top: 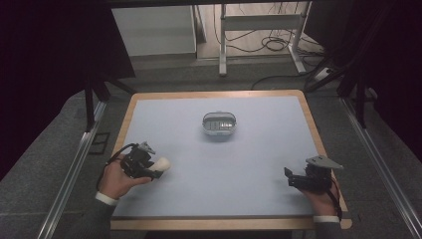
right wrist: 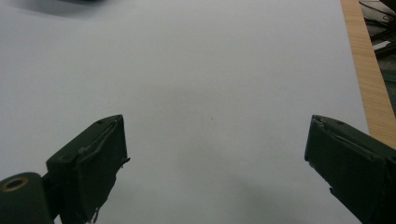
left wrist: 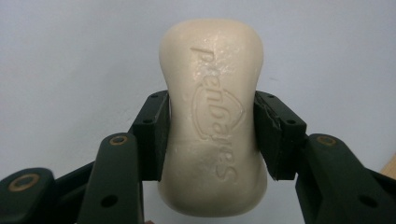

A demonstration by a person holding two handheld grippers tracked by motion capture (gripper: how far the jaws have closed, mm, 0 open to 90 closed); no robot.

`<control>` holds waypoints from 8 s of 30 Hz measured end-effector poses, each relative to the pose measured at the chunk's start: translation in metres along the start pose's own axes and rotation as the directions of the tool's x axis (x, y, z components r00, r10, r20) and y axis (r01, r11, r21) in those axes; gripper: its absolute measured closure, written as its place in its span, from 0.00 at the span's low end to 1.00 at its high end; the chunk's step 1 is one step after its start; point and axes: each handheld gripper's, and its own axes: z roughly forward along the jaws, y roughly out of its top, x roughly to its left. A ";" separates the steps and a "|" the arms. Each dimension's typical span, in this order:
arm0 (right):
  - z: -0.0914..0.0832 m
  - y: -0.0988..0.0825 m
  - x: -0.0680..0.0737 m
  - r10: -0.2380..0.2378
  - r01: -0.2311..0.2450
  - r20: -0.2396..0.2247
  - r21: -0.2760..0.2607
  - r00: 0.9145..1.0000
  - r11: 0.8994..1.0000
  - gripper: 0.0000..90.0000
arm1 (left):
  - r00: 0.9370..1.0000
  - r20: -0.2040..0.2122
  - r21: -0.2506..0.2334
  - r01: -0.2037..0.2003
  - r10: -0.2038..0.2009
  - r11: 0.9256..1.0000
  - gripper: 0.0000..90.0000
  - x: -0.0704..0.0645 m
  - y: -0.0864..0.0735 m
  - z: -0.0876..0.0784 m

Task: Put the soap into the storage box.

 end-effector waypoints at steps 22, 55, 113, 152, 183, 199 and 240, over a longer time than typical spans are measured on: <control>0.003 -0.002 0.000 -0.003 0.003 0.004 0.012 1.000 1.000 0.06 | 1.000 0.011 -0.026 -0.001 0.002 1.000 0.55 0.013 0.023 -0.002; 0.005 -0.003 0.000 -0.007 0.006 0.006 0.023 1.000 1.000 0.06 | 1.000 -0.002 -0.045 -0.012 0.012 0.999 0.55 0.024 0.057 0.004; 0.009 -0.005 0.001 -0.013 0.013 0.008 0.038 1.000 0.999 0.06 | 0.997 -0.025 -0.069 -0.080 0.079 0.994 0.55 0.023 0.125 0.012; 0.010 -0.006 -0.001 -0.012 0.011 0.011 0.048 1.000 0.999 0.06 | 0.985 -0.052 -0.042 -0.169 0.166 0.985 0.55 0.024 0.186 0.021; 0.012 -0.006 -0.001 -0.019 0.018 0.018 0.053 1.000 0.998 0.06 | 0.966 -0.008 -0.047 -0.257 0.257 0.965 0.55 0.005 0.226 0.052; 0.010 -0.006 -0.003 -0.010 0.010 0.017 0.041 1.000 0.999 0.06 | 0.948 0.028 -0.042 -0.314 0.316 0.948 0.55 0.000 0.244 0.074; 0.012 -0.008 -0.002 -0.019 0.018 0.021 0.056 1.000 0.998 0.06 | 0.969 0.032 -0.205 -0.233 0.244 0.951 0.38 -0.003 0.227 0.064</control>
